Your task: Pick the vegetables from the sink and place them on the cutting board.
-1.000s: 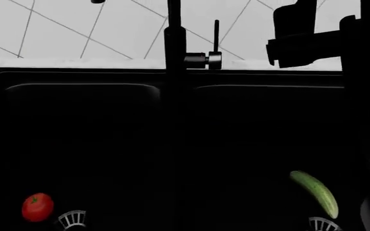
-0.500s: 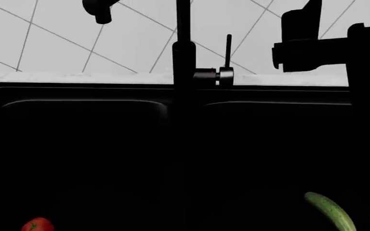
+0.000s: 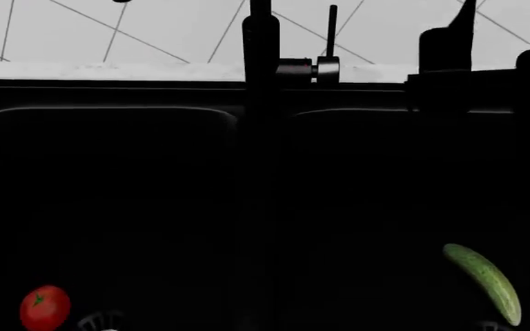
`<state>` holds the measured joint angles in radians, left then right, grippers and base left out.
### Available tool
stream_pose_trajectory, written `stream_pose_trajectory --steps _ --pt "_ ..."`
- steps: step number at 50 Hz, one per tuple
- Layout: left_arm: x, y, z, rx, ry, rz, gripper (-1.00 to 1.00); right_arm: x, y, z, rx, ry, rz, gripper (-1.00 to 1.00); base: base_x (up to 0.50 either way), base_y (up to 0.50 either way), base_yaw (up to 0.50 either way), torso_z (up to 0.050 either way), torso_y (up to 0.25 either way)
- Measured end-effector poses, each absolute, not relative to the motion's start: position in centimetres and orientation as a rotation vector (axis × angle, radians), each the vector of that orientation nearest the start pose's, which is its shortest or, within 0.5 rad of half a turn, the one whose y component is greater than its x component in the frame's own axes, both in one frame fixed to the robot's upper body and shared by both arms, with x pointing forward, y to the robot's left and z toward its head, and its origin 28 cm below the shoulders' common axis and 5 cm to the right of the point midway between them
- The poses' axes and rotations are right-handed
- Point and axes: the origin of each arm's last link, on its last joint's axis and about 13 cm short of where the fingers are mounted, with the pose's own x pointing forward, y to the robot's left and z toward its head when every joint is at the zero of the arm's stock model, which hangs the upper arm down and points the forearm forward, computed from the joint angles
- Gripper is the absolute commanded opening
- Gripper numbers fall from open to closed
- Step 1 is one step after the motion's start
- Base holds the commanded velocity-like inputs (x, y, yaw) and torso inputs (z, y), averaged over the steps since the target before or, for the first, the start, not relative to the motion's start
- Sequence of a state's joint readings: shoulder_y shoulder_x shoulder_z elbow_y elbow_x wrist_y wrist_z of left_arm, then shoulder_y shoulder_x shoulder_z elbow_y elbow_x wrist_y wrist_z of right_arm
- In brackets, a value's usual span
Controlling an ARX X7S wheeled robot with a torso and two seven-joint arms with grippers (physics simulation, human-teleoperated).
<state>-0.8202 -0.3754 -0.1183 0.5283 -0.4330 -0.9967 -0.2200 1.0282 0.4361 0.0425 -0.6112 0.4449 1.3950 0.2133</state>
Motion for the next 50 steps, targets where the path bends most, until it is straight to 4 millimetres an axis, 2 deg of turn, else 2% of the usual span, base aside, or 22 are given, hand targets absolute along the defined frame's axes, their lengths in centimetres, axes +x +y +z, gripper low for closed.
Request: stream_pose_trajectory --steps 13,21,34,50 --pt "26.3 28.0 26.8 0.103 -0.207 0.123 1.0 23.7 -17.6 32.1 -0.33 -0.101 -0.094 1.0 0.0 0.01 0.0 0.0 0.0" --pt "25.4 28.3 26.2 0.186 -0.068 0.067 1.0 21.8 -18.2 32.5 -0.441 0.025 -0.054 1.0 0.0 0.0 0.0 0.0 0.0" --pt "24.6 28.0 24.7 0.342 0.117 -0.05 1.0 19.8 -18.6 31.3 -0.55 0.258 0.034 1.0 0.0 0.0 0.0 0.0 0.0" --pt "24.5 27.3 22.4 0.535 0.299 -0.164 1.0 18.6 -18.9 29.6 -0.638 0.458 0.1 1.0 0.0 0.0 0.0 0.0 0.0"
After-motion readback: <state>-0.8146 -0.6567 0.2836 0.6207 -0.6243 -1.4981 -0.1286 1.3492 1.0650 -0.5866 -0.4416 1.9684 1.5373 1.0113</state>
